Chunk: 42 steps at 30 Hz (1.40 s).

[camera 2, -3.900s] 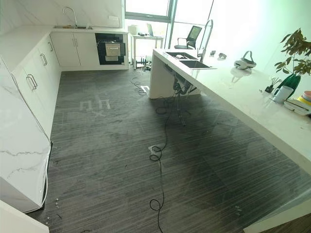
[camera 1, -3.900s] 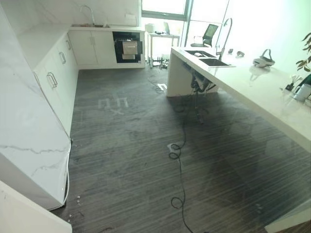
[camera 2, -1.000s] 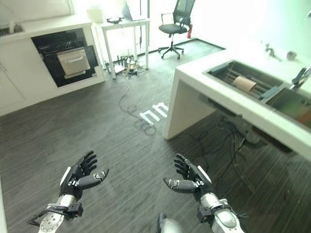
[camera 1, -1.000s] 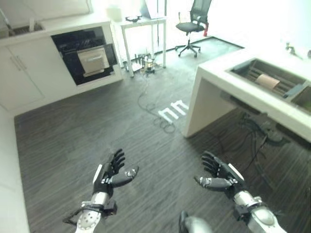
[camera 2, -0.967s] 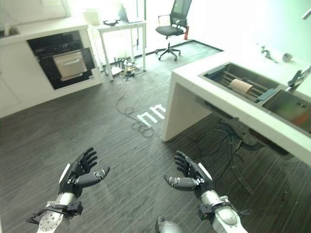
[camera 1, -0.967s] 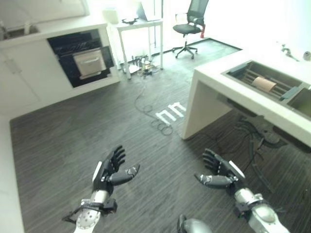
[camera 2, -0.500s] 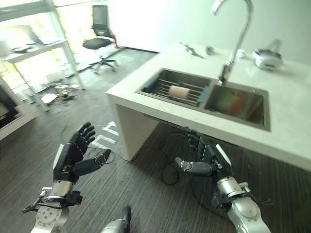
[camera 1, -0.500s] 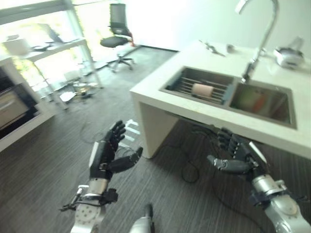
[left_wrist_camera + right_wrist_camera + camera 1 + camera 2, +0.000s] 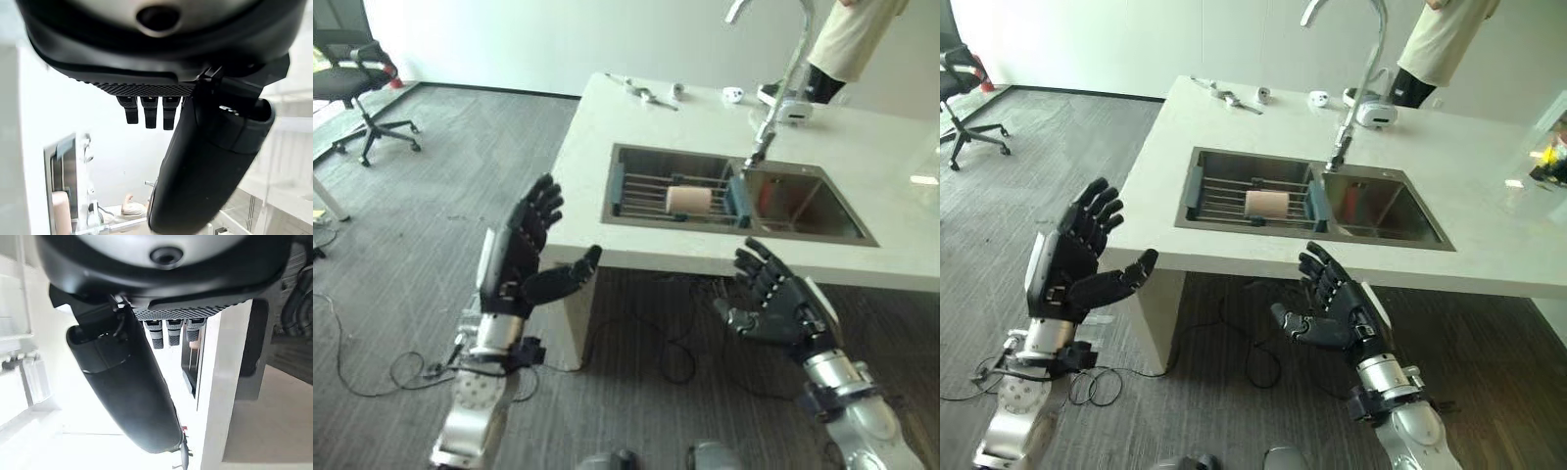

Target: Place the dishes in the dishwasher.

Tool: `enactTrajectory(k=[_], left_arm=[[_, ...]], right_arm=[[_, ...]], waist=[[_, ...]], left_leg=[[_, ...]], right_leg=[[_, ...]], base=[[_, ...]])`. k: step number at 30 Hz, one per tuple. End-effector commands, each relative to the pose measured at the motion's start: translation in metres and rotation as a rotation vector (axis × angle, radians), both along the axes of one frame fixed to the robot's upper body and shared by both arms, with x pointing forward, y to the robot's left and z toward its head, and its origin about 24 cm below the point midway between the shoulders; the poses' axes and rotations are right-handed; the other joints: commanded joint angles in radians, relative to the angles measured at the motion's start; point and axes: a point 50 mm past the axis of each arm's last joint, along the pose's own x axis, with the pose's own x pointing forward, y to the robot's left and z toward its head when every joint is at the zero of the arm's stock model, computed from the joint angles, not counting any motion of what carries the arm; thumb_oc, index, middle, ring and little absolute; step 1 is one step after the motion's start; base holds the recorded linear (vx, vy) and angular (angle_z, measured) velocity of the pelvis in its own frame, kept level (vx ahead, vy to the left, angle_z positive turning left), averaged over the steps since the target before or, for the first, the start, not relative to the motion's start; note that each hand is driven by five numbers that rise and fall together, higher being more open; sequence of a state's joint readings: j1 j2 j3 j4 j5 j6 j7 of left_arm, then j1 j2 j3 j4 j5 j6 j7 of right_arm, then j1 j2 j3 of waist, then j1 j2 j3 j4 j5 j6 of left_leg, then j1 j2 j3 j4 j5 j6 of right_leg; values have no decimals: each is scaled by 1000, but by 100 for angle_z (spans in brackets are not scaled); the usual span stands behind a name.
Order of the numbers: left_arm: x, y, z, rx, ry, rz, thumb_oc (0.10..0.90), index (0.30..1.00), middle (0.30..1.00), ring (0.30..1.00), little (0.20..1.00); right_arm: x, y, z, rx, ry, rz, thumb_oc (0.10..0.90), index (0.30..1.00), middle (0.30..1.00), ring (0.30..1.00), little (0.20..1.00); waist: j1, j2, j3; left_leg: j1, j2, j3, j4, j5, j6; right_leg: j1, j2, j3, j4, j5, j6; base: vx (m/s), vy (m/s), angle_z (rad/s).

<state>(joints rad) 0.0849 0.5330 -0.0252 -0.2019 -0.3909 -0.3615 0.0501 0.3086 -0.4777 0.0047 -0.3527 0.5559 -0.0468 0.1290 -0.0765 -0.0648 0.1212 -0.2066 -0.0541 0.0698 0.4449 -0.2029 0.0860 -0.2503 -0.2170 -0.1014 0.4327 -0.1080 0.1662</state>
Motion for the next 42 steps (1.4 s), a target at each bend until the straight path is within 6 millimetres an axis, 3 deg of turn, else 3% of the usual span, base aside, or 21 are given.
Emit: enactTrajectory(k=[1, 4, 8, 10, 11, 14, 15, 17, 18, 19, 20, 21, 22, 23, 26, 32, 34, 36, 37, 39, 42], left_arm=[[-7, -23, 40, -59, -193, -170, 800, 900, 900, 900, 900], [-8, -24, 38, -92, -175, -208, 800, 900, 900, 900, 900], [-10, -24, 39, -128, -187, -198, 800, 900, 900, 900, 900], [-12, -23, 41, -110, -204, -186, 800, 900, 900, 900, 900], [-15, -25, 42, -90, -220, -189, 800, 900, 900, 900, 900], [-17, -26, 41, -77, -230, -202, 800, 900, 900, 900, 900], [-19, -27, 40, -81, -229, -209, 800, 900, 900, 900, 900], [-21, -25, 38, -95, -233, -225, 800, 900, 900, 900, 900], [-23, -25, 37, -96, -241, -247, 800, 900, 900, 900, 900], [-23, -26, 37, -95, -248, -271, 800, 900, 900, 900, 900], [-23, -27, 37, -95, -250, -274, 800, 900, 900, 900, 900], [-25, -27, 38, -94, -253, -274, 800, 900, 900, 900, 900], [-24, -29, 39, -91, -255, -278, 800, 900, 900, 900, 900], [-22, -33, 40, -91, -252, -287, 800, 900, 900, 900, 900], [-16, -43, 42, -90, -243, -323, 800, 900, 900, 900, 900], [-14, -52, 43, -106, -232, -359, 800, 900, 900, 900, 900], [-14, -53, 44, -113, -227, -378, 800, 900, 900, 900, 900], [-16, -53, 43, -106, -233, -385, 800, 900, 900, 900, 900], [-17, -52, 43, -102, -238, -379, 800, 900, 900, 900, 900], [-16, -52, 46, -96, -244, -374, 800, 900, 900, 900, 900], [-13, -57, 51, -103, -238, -403, 800, 900, 900, 900, 900]], right_arm=[[19, -12, 51, 35, -277, -10, 800, 900, 900, 900, 900], [18, -7, 51, 30, -279, 6, 800, 900, 900, 900, 900], [22, -2, 53, -3, -276, 15, 800, 900, 900, 900, 900], [23, -2, 56, -14, -284, 19, 800, 900, 900, 900, 900], [22, -5, 58, -15, -289, 7, 800, 900, 900, 900, 900], [22, -9, 56, -14, -282, -4, 800, 900, 900, 900, 900], [21, -10, 55, -14, -279, -2, 800, 900, 900, 900, 900], [20, -10, 53, -15, -277, 2, 800, 900, 900, 900, 900], [18, -11, 50, -21, -273, -7, 800, 900, 900, 900, 900], [18, -11, 49, -20, -272, -20, 800, 900, 900, 900, 900], [19, -8, 49, -16, -272, -15, 800, 900, 900, 900, 900], [21, -5, 50, -1, -275, 7, 800, 900, 900, 900, 900], [21, -1, 51, 6, -273, 18, 800, 900, 900, 900, 900], [23, 2, 50, 7, -270, 23, 800, 900, 900, 900, 900], [22, 1, 49, 13, -258, 14, 800, 900, 900, 900, 900], [11, -4, 48, 2, -243, 18, 800, 900, 900, 900, 900], [10, -6, 49, 10, -247, 15, 800, 900, 900, 900, 900], [11, -3, 49, 29, -252, 34, 800, 900, 900, 900, 900], [12, 2, 47, 42, -247, 58, 800, 900, 900, 900, 900], [13, 5, 45, 46, -234, 83, 800, 900, 900, 900, 900], [12, 4, 46, 50, -238, 91, 800, 900, 900, 900, 900]], waist=[[-8, 12, -51], [-21, 13, -53], [-14, 7, -86], [-13, 12, -92], [-7, 9, -91], [4, -18, -89], [4, -28, -84], [7, -44, -74], [14, -53, -62], [25, -51, -53], [33, -38, -50], [38, -17, -51], [43, 8, -50], [38, 25, -58], [16, 43, -84], [-28, 41, -108], [-32, 38, -106], [-27, 44, -95], [-16, 45, -82], [-2, 27, -73], [3, -11, -62]], left_leg=[[138, 2, -36, -145, 8, -72], [168, 17, -40, -145, -26, -77], [197, 67, -15, -145, -43, -110], [236, 99, -29, -145, 26, -139], [248, 111, -26, -145, 111, -153], [267, 110, -10, -133, 273, -170], [240, 119, -2, -49, 309, -176], [156, 113, 6, 138, 329, -171], [67, 102, 13, 249, 329, -159], [4, 73, 16, 254, 290, -134], [17, 43, 28, 145, 255, -121], [60, 25, 49, -67, 249, -119], [57, 13, 39, -145, 215, -116], [53, 1, 22, -145, 155, -107], [61, -10, 27, -145, 78, -95], [67, -1, 18, -145, 64, -77], [69, 1, 18, -145, 62, -65], [72, 22, 22, -145, 65, -57], [75, 44, 28, -145, 61, -54], [78, 51, 35, -145, 54, -58], [80, 47, -17, -145, 30, -71]], right_leg=[[-31, 21, 8, -133, 214, -10], [-104, 1, 40, -133, 244, 1], [-72, 23, 23, -133, 173, 8], [-44, 71, 18, -133, 150, -28], [-24, 93, 6, -133, 134, -51], [18, 116, 17, -133, 99, -97], [34, 122, 22, -133, 92, -112], [57, 129, 31, -133, 84, -138], [84, 133, 38, -133, 76, -154], [96, 137, 33, -133, 70, -149], [100, 149, 34, -133, 57, -137], [104, 172, 46, -133, 38, -118], [109, 197, 55, -133, 27, -105], [99, 211, 55, -133, 27, -98], [89, 216, 29, -133, 21, -90], [98, 230, 48, -133, 32, -88], [121, 233, 40, -133, 86, -78], [137, 234, -12, -133, 177, -50], [125, 196, -57, -128, 224, -26], [110, 127, -69, -133, 209, -21], [55, 19, 38, -133, 217, 3]], base=[[282, -208, -24], [329, -245, -30], [427, -403, 10], [472, -442, 3], [323, -353, -15], [263, -331, -7], [178, -297, -53], [161, -282, -47], [194, -248, -41], [238, -172, -43], [295, -41, -45], [323, 42, -29], [313, 46, -60], [197, 37, -80], [187, 92, -49], [119, 146, -8], [105, 111, 5], [75, 57, 0], [69, -9, -6], [64, -148, -15], [78, -335, -16]])
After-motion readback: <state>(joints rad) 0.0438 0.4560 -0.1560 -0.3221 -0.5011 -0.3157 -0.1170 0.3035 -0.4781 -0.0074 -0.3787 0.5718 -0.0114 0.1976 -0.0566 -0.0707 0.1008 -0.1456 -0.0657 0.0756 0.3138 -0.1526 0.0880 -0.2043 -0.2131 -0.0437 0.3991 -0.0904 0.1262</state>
